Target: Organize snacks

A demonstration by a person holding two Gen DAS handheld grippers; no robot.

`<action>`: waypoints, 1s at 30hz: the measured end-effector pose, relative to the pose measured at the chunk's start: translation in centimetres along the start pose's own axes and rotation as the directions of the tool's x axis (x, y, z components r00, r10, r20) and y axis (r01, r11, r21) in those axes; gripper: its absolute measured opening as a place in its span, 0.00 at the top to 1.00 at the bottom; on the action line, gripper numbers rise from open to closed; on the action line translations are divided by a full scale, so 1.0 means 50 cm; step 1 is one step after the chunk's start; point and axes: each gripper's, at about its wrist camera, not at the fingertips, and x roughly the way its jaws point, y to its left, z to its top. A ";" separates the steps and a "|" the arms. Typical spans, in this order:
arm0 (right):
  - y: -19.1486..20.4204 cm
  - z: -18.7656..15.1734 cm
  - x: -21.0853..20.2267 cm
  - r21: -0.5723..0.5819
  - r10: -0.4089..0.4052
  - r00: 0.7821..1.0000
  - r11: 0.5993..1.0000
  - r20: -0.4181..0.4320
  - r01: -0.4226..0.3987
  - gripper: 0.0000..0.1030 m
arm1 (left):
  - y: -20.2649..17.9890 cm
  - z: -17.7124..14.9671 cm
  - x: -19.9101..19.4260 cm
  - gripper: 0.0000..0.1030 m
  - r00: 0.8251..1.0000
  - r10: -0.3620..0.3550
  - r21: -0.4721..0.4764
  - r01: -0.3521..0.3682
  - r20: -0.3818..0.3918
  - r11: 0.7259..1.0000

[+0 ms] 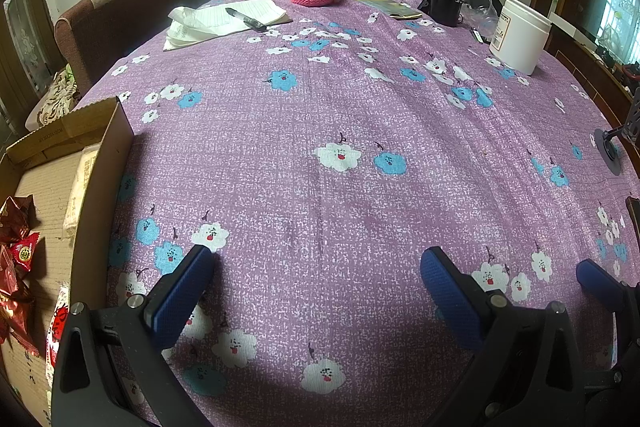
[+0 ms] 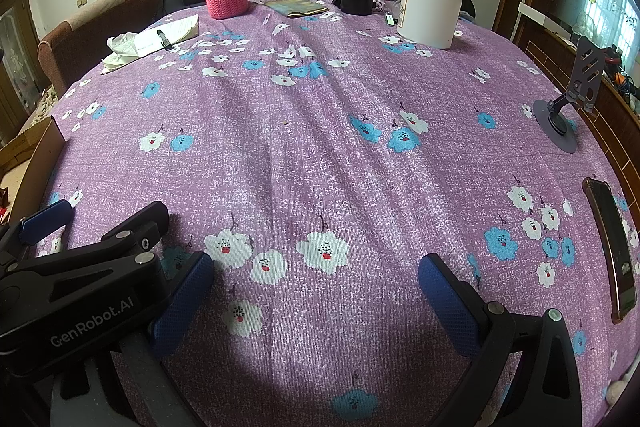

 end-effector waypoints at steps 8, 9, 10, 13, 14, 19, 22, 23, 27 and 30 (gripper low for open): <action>-0.004 -0.003 -0.001 -0.018 0.027 1.000 0.999 -0.005 -0.028 0.00 | -0.002 -0.006 -0.008 0.00 1.000 0.008 0.002 -0.008 -0.001 1.000; -0.004 -0.004 -0.001 -0.018 0.027 1.000 0.999 -0.005 -0.027 0.00 | -0.003 -0.006 -0.008 0.00 1.000 0.009 0.001 -0.009 -0.001 1.000; -0.004 -0.004 -0.002 -0.019 0.027 1.000 0.999 -0.006 -0.028 0.00 | -0.003 -0.006 -0.009 0.00 1.000 0.011 0.000 -0.011 -0.001 1.000; -0.005 -0.007 -0.005 -0.017 0.026 1.000 0.999 -0.012 -0.027 0.00 | -0.004 -0.008 -0.011 0.00 1.000 0.011 0.000 -0.011 0.000 1.000; -0.005 -0.007 -0.005 -0.016 0.026 1.000 1.000 -0.015 -0.026 0.00 | -0.004 -0.008 -0.011 0.00 1.000 0.011 0.000 -0.011 0.000 1.000; -0.007 -0.012 -0.011 -0.010 0.022 0.999 1.000 -0.028 -0.022 0.00 | -0.005 -0.008 -0.011 0.00 1.000 0.011 0.000 -0.011 -0.001 1.000; -0.007 -0.012 -0.011 -0.012 0.023 0.999 1.000 -0.033 -0.023 0.00 | -0.004 -0.008 -0.011 0.00 1.000 0.011 0.000 -0.011 0.000 1.000; -0.007 -0.012 -0.012 -0.013 0.023 0.999 1.000 -0.033 -0.023 0.00 | -0.005 -0.008 -0.011 0.00 1.000 0.011 0.000 -0.011 0.000 1.000; -0.008 -0.013 -0.013 -0.014 0.024 0.999 1.000 -0.032 -0.024 0.00 | -0.004 -0.008 -0.011 0.00 1.000 0.011 0.000 -0.011 0.000 1.000; -0.008 -0.013 -0.013 -0.013 0.023 0.999 1.000 -0.031 -0.023 0.00 | -0.004 -0.008 -0.011 0.00 1.000 0.011 0.000 -0.011 0.000 1.000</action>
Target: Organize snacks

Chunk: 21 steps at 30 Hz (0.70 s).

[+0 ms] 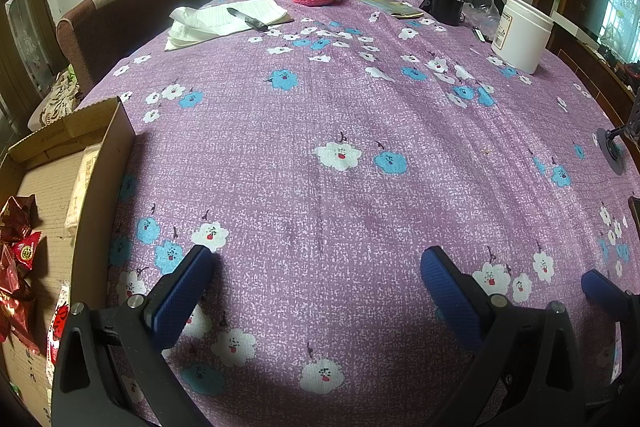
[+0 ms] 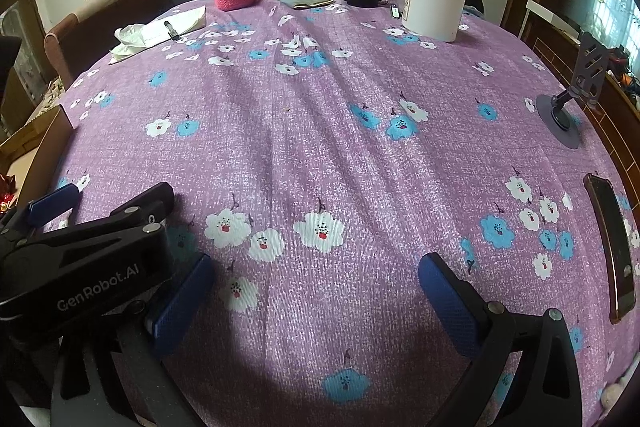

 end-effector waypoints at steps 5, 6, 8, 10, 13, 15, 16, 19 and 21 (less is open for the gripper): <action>0.000 0.000 0.000 0.000 0.000 1.000 1.000 0.000 0.000 0.00 | 0.000 0.000 0.000 0.00 1.000 0.000 0.000 0.000 0.000 1.000; 0.000 0.001 0.001 0.000 0.001 1.000 1.000 0.000 -0.001 0.00 | 0.000 0.000 0.000 0.00 1.000 0.000 0.000 0.000 0.000 1.000; 0.000 0.001 0.001 0.000 0.001 1.000 1.000 0.000 -0.001 0.00 | 0.000 0.000 0.000 0.00 1.000 0.000 0.000 0.000 0.000 1.000; 0.000 0.001 0.000 0.000 0.001 1.000 1.000 0.000 -0.001 0.01 | 0.000 0.000 0.000 0.00 1.000 0.000 0.000 0.000 0.000 1.000; 0.000 0.001 0.000 0.000 0.000 1.000 1.000 0.000 0.000 0.00 | 0.000 0.000 0.000 0.00 1.000 0.000 0.000 0.000 0.000 1.000; 0.000 0.001 0.000 0.000 0.000 1.000 1.000 0.000 0.000 0.00 | 0.000 0.000 0.000 0.00 1.000 0.000 0.000 0.000 0.000 1.000; 0.000 0.001 0.000 0.000 0.000 1.000 1.000 0.000 0.000 0.00 | -0.001 0.000 0.000 0.00 1.000 0.001 0.000 -0.001 0.000 1.000; -0.001 0.002 0.000 0.003 -0.002 1.000 1.000 0.001 0.002 0.00 | 0.001 -0.001 0.000 0.00 1.000 0.000 -0.001 0.000 0.000 1.000; -0.003 0.001 -0.002 0.010 -0.008 1.000 1.000 0.002 0.008 0.00 | 0.001 -0.001 -0.001 0.00 1.000 0.000 -0.001 0.000 0.001 1.000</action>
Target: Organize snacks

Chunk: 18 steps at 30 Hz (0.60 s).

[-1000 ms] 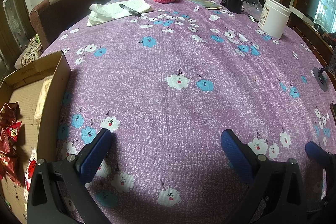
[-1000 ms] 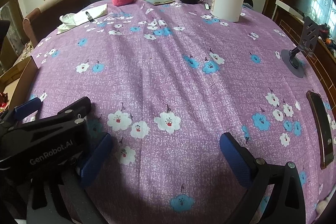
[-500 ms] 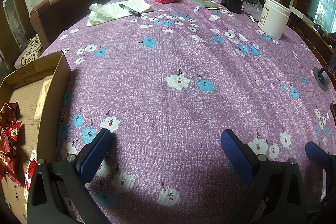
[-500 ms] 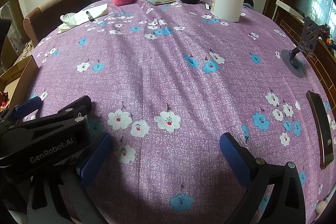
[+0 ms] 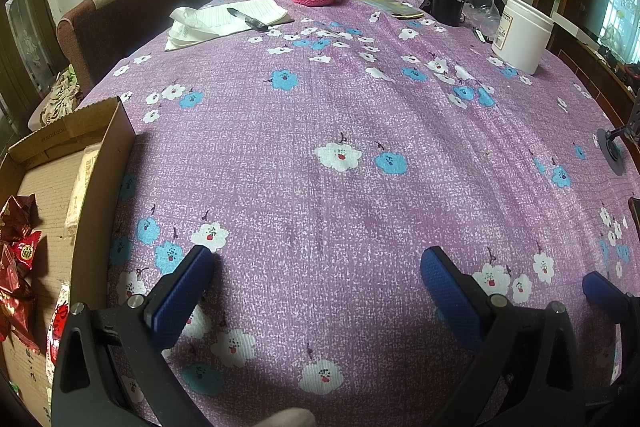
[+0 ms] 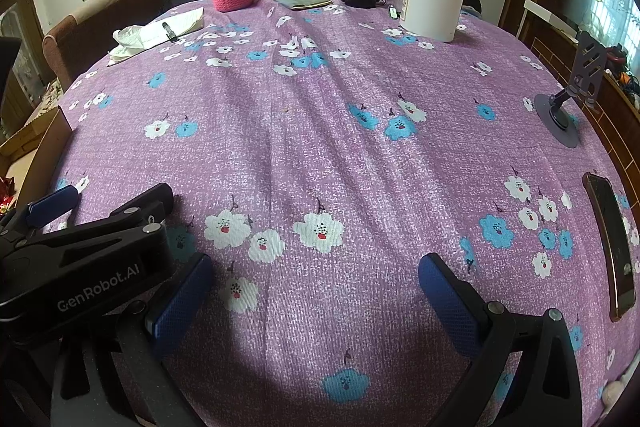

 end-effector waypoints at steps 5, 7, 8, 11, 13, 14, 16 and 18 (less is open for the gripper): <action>-0.022 -0.001 -0.008 0.064 0.016 1.000 0.998 0.021 -0.018 0.00 | 0.001 0.001 -0.022 0.00 0.998 0.021 -0.007 -0.020 0.060 1.000; -0.023 0.000 -0.007 0.070 0.024 0.999 0.997 0.022 -0.025 0.00 | -0.004 0.002 -0.047 0.00 0.990 0.050 0.003 -0.051 0.130 0.999; -0.023 0.001 -0.006 0.070 0.020 1.000 0.997 0.020 -0.021 0.00 | -0.004 0.004 -0.060 0.00 0.983 0.076 0.008 -0.078 0.169 0.997; -0.016 0.003 0.000 0.050 -0.016 1.000 0.999 0.003 0.016 0.01 | 0.003 0.011 -0.127 0.00 0.943 0.145 -0.019 -0.146 0.300 0.989; -0.013 0.004 0.003 0.036 -0.026 1.000 0.999 0.000 0.026 0.01 | 0.024 0.017 -0.183 0.00 0.929 0.138 -0.068 -0.121 0.344 0.990; -0.013 0.004 0.003 0.037 -0.025 1.000 0.999 0.000 0.025 0.01 | 0.031 0.018 -0.201 0.00 0.924 0.138 -0.079 -0.117 0.357 0.990; -0.014 0.003 0.003 0.036 -0.025 1.000 0.999 0.003 0.025 0.01 | 0.053 0.014 -0.253 0.00 0.902 0.162 -0.085 -0.139 0.401 0.987; -0.015 0.000 0.001 0.034 -0.024 1.000 0.999 0.006 0.024 0.01 | 0.078 0.001 -0.296 0.00 0.887 0.179 -0.082 -0.159 0.427 0.984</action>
